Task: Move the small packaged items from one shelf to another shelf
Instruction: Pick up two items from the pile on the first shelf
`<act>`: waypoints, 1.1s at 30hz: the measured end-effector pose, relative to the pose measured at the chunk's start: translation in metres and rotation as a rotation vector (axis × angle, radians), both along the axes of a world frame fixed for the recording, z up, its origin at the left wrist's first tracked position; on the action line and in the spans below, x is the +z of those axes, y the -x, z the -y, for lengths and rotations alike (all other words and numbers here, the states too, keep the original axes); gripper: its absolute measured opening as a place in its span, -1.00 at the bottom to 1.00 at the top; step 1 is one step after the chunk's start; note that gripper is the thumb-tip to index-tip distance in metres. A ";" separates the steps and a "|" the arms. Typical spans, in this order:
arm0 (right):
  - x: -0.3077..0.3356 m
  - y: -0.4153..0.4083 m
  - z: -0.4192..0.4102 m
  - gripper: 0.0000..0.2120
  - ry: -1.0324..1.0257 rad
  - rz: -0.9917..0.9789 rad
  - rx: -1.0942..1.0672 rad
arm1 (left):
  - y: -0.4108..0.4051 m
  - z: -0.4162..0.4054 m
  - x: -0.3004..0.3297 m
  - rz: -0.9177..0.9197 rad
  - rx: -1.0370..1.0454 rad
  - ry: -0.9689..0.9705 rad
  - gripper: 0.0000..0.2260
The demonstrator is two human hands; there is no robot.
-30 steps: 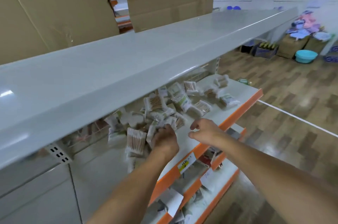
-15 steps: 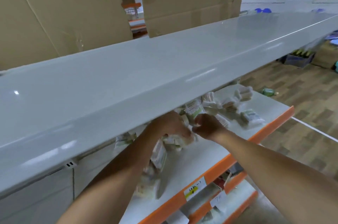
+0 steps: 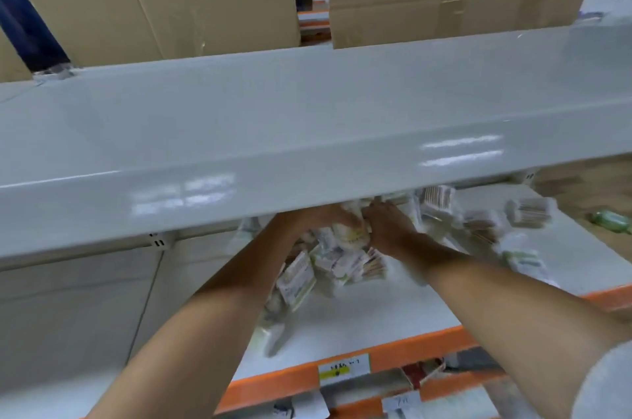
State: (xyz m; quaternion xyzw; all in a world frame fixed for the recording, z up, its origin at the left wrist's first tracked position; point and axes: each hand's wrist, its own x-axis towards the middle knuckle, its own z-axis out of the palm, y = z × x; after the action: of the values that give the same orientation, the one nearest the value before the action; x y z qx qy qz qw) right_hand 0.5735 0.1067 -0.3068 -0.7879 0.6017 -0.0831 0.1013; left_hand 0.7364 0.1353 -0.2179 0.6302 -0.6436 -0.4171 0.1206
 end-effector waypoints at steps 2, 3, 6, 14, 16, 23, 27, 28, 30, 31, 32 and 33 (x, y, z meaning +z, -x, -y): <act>-0.005 0.002 0.004 -0.59 0.013 -0.068 0.039 | -0.002 -0.006 0.001 -0.019 0.030 0.080 -0.52; -0.008 0.003 0.006 -0.58 0.027 -0.100 0.051 | -0.003 -0.010 0.003 -0.024 0.039 0.139 -0.50; -0.011 0.005 0.010 -0.61 0.075 -0.150 0.068 | -0.007 -0.014 0.001 0.008 0.089 0.208 -0.37; 0.013 0.019 0.012 -0.65 0.000 -0.034 0.117 | -0.013 -0.024 -0.004 -0.246 0.318 0.301 -0.37; 0.023 0.026 0.008 -0.68 -0.038 0.160 0.065 | -0.010 -0.026 -0.005 -0.261 0.324 0.330 -0.38; 0.043 0.059 -0.011 -0.67 -0.272 0.623 -0.058 | 0.005 -0.038 -0.014 -0.427 0.402 0.180 -0.56; 0.036 0.085 -0.023 -0.76 -0.586 1.040 0.024 | 0.008 -0.050 -0.019 -0.549 0.428 0.194 -0.68; 0.033 0.090 -0.026 -0.78 -0.631 1.111 -0.001 | 0.008 -0.053 -0.020 -0.596 0.439 0.186 -0.68; 0.026 0.097 -0.029 -0.76 -0.732 1.230 -0.074 | 0.010 -0.057 -0.023 -0.659 0.448 0.155 -0.71; 0.024 0.099 -0.031 -0.71 -0.787 1.277 -0.097 | 0.010 -0.059 -0.025 -0.682 0.452 0.138 -0.73; 0.021 0.100 -0.033 -0.68 -0.834 1.313 -0.111 | 0.011 -0.060 -0.027 -0.707 0.457 0.120 -0.74; 0.020 0.100 -0.035 -0.67 -0.867 1.347 -0.126 | 0.012 -0.061 -0.027 -0.730 0.461 0.100 -0.74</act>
State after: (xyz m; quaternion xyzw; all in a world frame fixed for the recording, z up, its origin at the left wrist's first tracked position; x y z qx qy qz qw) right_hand 0.4735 0.1419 -0.2870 -0.4234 0.4334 -0.3050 0.7348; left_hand 0.7248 0.1964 -0.2452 0.5620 -0.4207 -0.5429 0.4608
